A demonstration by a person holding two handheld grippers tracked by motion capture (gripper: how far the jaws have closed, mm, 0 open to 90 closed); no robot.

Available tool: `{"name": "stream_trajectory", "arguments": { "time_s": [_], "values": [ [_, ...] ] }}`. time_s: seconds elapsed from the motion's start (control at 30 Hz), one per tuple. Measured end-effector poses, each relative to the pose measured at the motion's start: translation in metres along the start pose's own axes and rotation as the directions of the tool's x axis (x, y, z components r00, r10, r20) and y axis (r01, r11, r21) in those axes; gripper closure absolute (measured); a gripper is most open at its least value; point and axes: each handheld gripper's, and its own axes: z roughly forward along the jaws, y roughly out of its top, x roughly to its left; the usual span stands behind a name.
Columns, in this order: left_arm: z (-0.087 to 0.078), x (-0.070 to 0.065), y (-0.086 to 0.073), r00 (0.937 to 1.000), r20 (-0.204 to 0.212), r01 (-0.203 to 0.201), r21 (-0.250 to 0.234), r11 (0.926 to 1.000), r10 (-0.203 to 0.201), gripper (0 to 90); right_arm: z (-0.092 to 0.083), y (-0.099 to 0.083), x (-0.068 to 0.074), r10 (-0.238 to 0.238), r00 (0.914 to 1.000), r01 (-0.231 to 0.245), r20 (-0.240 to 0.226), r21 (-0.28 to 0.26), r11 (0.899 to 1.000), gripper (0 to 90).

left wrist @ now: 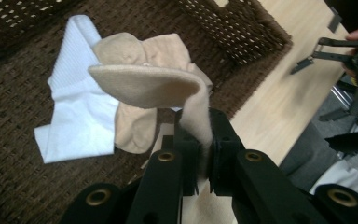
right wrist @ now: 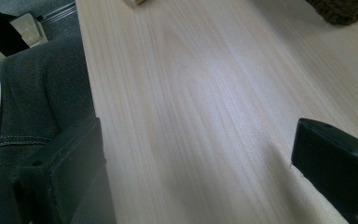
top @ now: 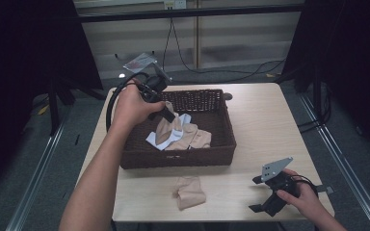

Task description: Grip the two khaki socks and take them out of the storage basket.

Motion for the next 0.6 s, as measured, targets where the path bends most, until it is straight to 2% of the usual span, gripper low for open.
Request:
{"name": "stream_trajectory", "arguments": {
  "time_s": [0.07, 0.27, 0.5, 0.6],
  "values": [
    [-0.001, -0.004, 0.000, 0.9999, 0.009, -0.006, -0.003, 1.0000, 0.006, 84.2, 0.000, 0.000, 0.000, -0.001, 1.0000, 0.001, -0.001, 0.000, 1.000, 1.9],
    [-0.005, -0.020, -0.001, 0.9972, 0.025, -0.072, 0.025, 0.9971, 0.071, 84.1, 0.001, 0.000, 0.000, -0.002, 1.0000, 0.002, -0.001, 0.001, 1.000, 1.9],
    [-0.006, -0.027, -0.006, 0.9942, 0.049, -0.098, 0.025, 0.9949, 0.096, 84.1, 0.000, 0.000, 0.000, -0.003, 1.0000, 0.003, -0.002, 0.002, 1.000, 2.0],
    [-0.008, -0.036, -0.010, 0.9892, 0.061, -0.135, 0.023, 0.9906, 0.133, 84.1, 0.001, 0.000, 0.000, -0.004, 1.0000, 0.004, -0.003, 0.002, 1.000, 2.0]
  ]
}}
